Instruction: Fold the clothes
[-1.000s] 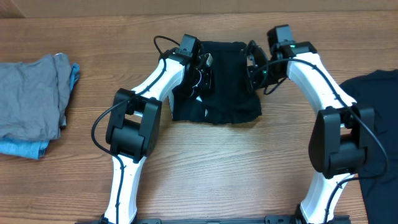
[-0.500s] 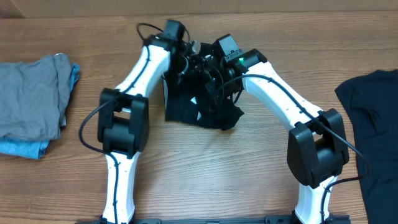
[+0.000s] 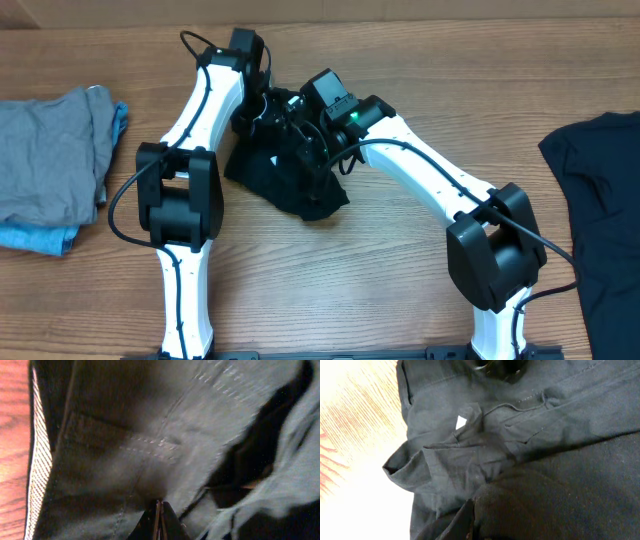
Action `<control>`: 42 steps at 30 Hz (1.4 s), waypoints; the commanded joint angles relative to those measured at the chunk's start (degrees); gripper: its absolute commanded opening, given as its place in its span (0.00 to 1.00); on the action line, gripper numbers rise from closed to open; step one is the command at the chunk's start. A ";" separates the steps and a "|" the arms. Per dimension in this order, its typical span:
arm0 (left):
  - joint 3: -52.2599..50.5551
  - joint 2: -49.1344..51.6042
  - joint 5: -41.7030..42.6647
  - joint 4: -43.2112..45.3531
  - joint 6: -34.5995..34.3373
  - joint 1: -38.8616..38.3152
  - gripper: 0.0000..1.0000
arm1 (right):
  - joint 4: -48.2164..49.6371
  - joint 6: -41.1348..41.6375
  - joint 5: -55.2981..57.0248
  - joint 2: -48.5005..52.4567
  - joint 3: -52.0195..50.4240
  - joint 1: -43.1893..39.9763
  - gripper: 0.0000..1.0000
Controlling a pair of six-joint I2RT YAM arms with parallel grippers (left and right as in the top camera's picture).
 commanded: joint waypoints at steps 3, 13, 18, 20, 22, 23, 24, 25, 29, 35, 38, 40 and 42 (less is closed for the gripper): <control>1.70 -2.43 -0.72 -0.70 2.38 1.73 0.04 | -2.19 -0.81 4.50 0.48 1.68 -0.33 0.04; 3.52 -1.38 -13.16 -3.76 2.32 3.02 0.04 | -4.94 -1.27 4.72 0.50 1.68 -2.21 0.04; -2.60 -0.81 -13.05 -1.40 2.27 3.02 0.04 | -7.28 -1.25 5.27 0.50 1.68 -6.32 0.04; -4.00 -0.74 -10.67 -1.60 2.27 2.56 0.04 | -7.58 -1.27 5.29 0.50 1.68 -7.98 0.04; -4.46 -0.74 -5.62 -1.97 2.29 0.98 0.04 | -8.15 -2.43 5.33 0.50 1.68 -8.76 0.04; -4.46 -0.74 -4.70 -1.95 2.25 -1.05 0.04 | -8.17 -2.82 5.33 0.50 1.68 -9.57 0.04; -4.46 -0.74 -4.72 -1.95 1.84 -2.97 0.04 | -8.20 -4.31 5.60 0.50 1.70 -9.99 0.04; -4.46 -0.74 -4.72 -1.95 1.86 -4.70 0.04 | -8.17 -4.28 7.08 0.44 1.81 -10.34 0.04; -4.46 -0.74 -7.43 -1.42 0.87 -11.04 0.04 | -10.75 -5.81 7.23 -0.87 6.99 -10.75 0.04; -4.44 -0.74 -10.38 -2.43 0.46 -11.37 0.04 | -13.46 -8.59 6.16 0.00 10.08 -4.96 0.04; -2.82 -0.76 -11.45 -7.04 1.03 -10.03 0.04 | -12.98 -8.76 7.37 2.34 10.01 -1.90 0.04; -0.17 -0.76 -13.40 -11.37 0.98 -9.31 0.04 | -13.05 -8.76 7.43 3.28 9.97 -0.81 0.04; 4.26 -0.92 -13.66 -15.72 0.76 -8.13 0.04 | -12.79 -8.79 7.45 4.13 9.66 -0.17 0.04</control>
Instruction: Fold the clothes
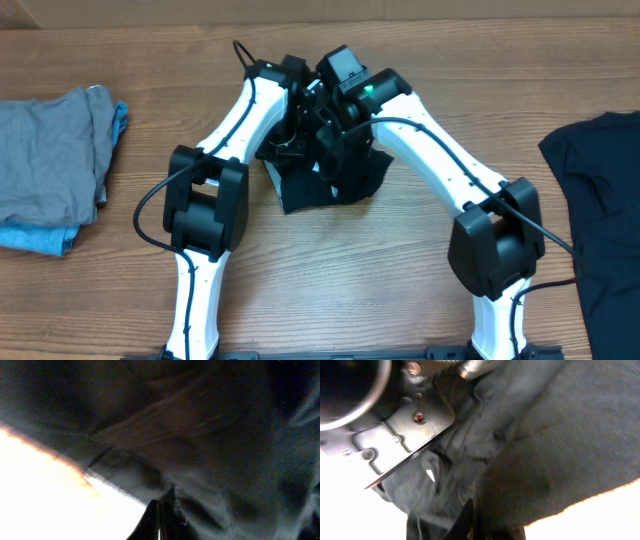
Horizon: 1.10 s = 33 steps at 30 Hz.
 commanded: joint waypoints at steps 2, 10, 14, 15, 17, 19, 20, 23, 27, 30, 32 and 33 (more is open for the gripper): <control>9.90 0.13 -2.08 -5.75 -1.53 1.88 0.04 | -0.37 -2.80 -1.97 3.04 -0.07 3.82 0.04; 16.31 0.13 -2.12 -7.48 -4.68 11.32 0.04 | 0.28 -2.78 -4.76 7.56 -0.07 7.26 0.04; 16.31 0.13 -2.05 -6.95 -4.72 16.94 0.04 | 0.13 -2.73 -4.76 7.56 -0.07 7.41 0.04; 16.31 0.13 -1.73 -6.58 -4.70 17.86 0.04 | -0.09 -2.75 -4.74 7.56 -0.07 7.41 0.04; 16.31 0.13 -1.64 -5.84 -4.66 18.93 0.04 | 0.07 -2.82 -4.76 7.82 -0.07 7.61 0.04; 16.31 0.13 -1.64 -5.29 -4.66 18.97 0.04 | 0.09 -4.63 -4.94 8.20 -0.07 8.74 0.04; 16.31 0.13 -1.62 -4.98 -4.66 18.82 0.04 | 0.02 -6.01 -4.68 8.31 -0.07 10.10 0.04; 16.31 0.13 -1.05 -4.07 -4.63 18.21 0.05 | 0.59 -7.39 -0.37 8.57 -0.07 14.16 0.04; 16.44 0.13 13.88 -0.13 4.50 17.29 0.09 | 1.79 -7.52 -0.20 12.98 -0.07 18.03 0.04; 17.79 0.13 27.41 1.49 9.86 17.25 0.33 | 1.99 -7.21 0.63 13.60 -0.07 18.29 0.04; 17.84 0.13 31.80 0.87 12.44 16.96 0.50 | 2.05 -6.84 0.63 13.60 -0.07 18.29 0.04; 17.84 0.13 31.58 0.42 12.72 16.92 0.55 | 1.95 -6.86 0.63 13.60 -0.07 18.29 0.04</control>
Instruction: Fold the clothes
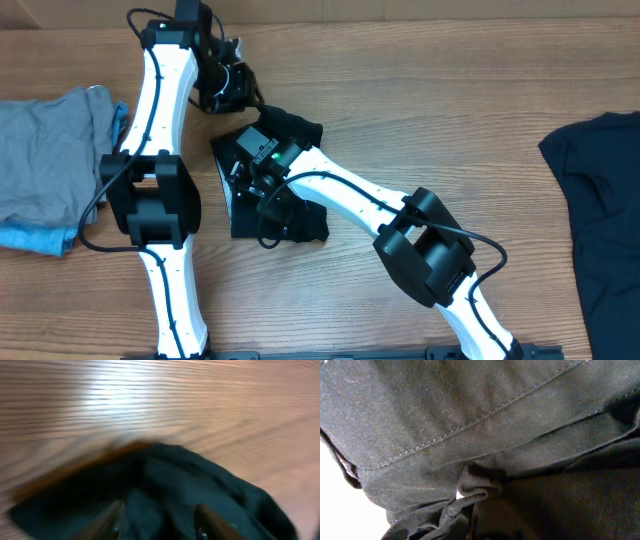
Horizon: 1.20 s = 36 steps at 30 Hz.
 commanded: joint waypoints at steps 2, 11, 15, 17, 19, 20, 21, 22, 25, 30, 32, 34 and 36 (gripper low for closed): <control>1.64 -0.87 7.78 -0.81 4.39 -0.48 0.59 | -0.26 -0.04 -0.46 2.71 -0.48 0.37 0.04; 3.96 -0.85 2.78 -1.99 7.17 -1.51 0.85 | 0.31 0.24 -0.70 2.75 -0.48 0.37 0.44; 3.96 -0.85 -4.00 -2.45 4.90 -1.44 0.84 | -4.31 4.83 5.33 1.33 4.09 -1.44 0.57; 3.96 -0.85 -5.20 -2.51 3.23 -0.94 0.84 | -4.66 6.14 5.31 -0.96 4.85 -2.95 0.68; 3.96 -0.85 -7.52 -2.69 1.97 -0.39 0.85 | -4.66 8.37 5.38 -4.31 4.90 -4.94 0.77; 3.96 -0.85 -8.44 -2.93 0.42 -0.02 0.87 | -4.72 10.25 5.57 -6.03 4.90 -6.32 0.81; 3.96 -0.85 -8.39 -3.32 -0.22 0.39 0.88 | -5.11 11.43 5.53 -7.52 4.90 -7.80 0.83; 3.96 -0.85 -8.41 -3.89 -0.22 0.85 0.89 | -5.84 13.97 5.88 -9.18 4.90 -10.27 0.84; 3.96 -0.85 -8.41 -5.27 -0.22 1.22 0.89 | -8.52 18.99 5.88 -10.12 4.83 -17.55 0.86; 3.93 -0.85 -13.62 -6.54 -3.28 1.36 0.92 | -10.32 22.82 2.51 -10.12 4.68 -25.49 0.86; 3.93 -0.85 -15.96 -7.45 -4.02 1.36 0.96 | -10.91 22.82 0.11 -10.14 4.68 -26.21 0.85; 3.91 -0.83 -16.50 -8.24 -4.07 1.36 1.00 | -11.85 22.77 -3.10 -10.14 4.68 -25.27 0.80; 3.85 -0.61 -17.22 -8.61 -5.42 1.36 1.00 | -12.63 22.77 -3.04 -10.14 4.68 -22.21 0.79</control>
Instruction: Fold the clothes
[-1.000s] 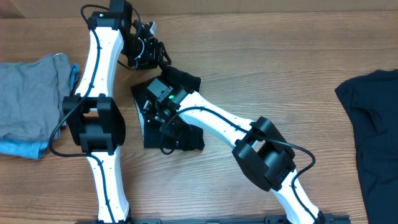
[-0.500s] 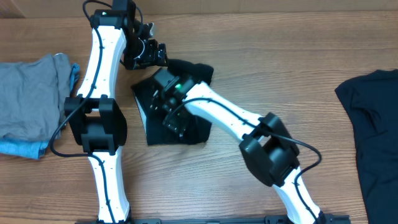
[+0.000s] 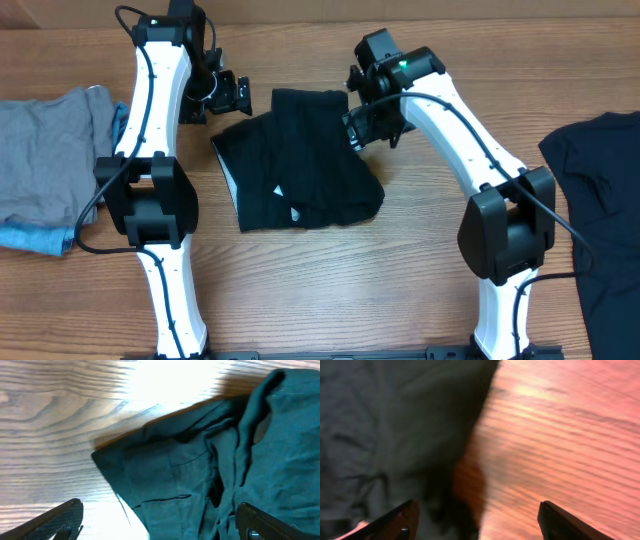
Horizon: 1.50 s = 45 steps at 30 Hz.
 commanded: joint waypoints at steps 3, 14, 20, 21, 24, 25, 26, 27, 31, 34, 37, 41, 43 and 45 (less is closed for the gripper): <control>-0.57 -0.57 -2.19 0.63 -3.19 0.28 1.00 | 1.33 1.05 -0.48 -1.33 0.81 7.74 0.77; -13.51 -0.55 -1.55 8.00 -8.13 2.51 1.00 | 14.16 1.25 0.39 -1.20 -10.62 16.61 0.69; -13.51 -0.55 -1.49 8.46 -8.13 2.91 1.00 | 18.18 -4.35 -0.87 -1.18 -14.36 22.95 0.70; -13.51 -0.55 -1.49 8.55 -8.11 2.91 1.00 | 18.10 -4.35 -0.22 -1.18 -14.36 23.30 0.70; -13.51 -0.55 -1.51 8.61 -8.11 2.91 1.00 | 18.08 -4.33 0.52 -1.18 -14.38 23.54 0.70; -13.51 -0.55 -1.51 8.59 -8.09 2.91 1.00 | 18.36 -4.33 0.57 -1.16 -14.51 23.54 0.70; -13.51 -0.55 -1.49 8.61 -8.09 2.91 1.00 | 19.04 -4.33 0.61 -1.14 -14.67 23.54 0.70; -13.51 -0.55 -1.51 8.61 -8.09 2.91 1.00 | 20.33 -4.33 1.16 -1.09 -15.02 23.52 0.70; -13.51 -0.55 -1.51 8.61 -8.04 2.91 1.00 | 22.97 -4.28 2.69 -0.46 -16.37 23.52 0.71; -13.51 -0.55 -1.49 8.61 -8.04 2.91 1.00 | 22.95 -4.00 4.98 0.24 -16.37 23.52 0.70; -13.49 -0.55 0.28 8.57 -7.10 2.86 0.82 | 22.91 -2.73 11.54 0.22 -16.24 23.52 0.33; -6.03 -1.14 3.26 3.34 -5.53 4.70 0.78 | 22.64 -1.79 11.50 0.22 -16.24 23.52 0.42; -3.23 -1.14 3.26 0.68 -5.53 4.85 0.82 | 23.56 1.84 11.04 0.24 -16.24 23.50 0.56; -3.26 -1.14 3.26 -0.28 -5.53 4.85 0.83 | 23.87 3.56 10.84 0.24 -16.26 23.50 0.59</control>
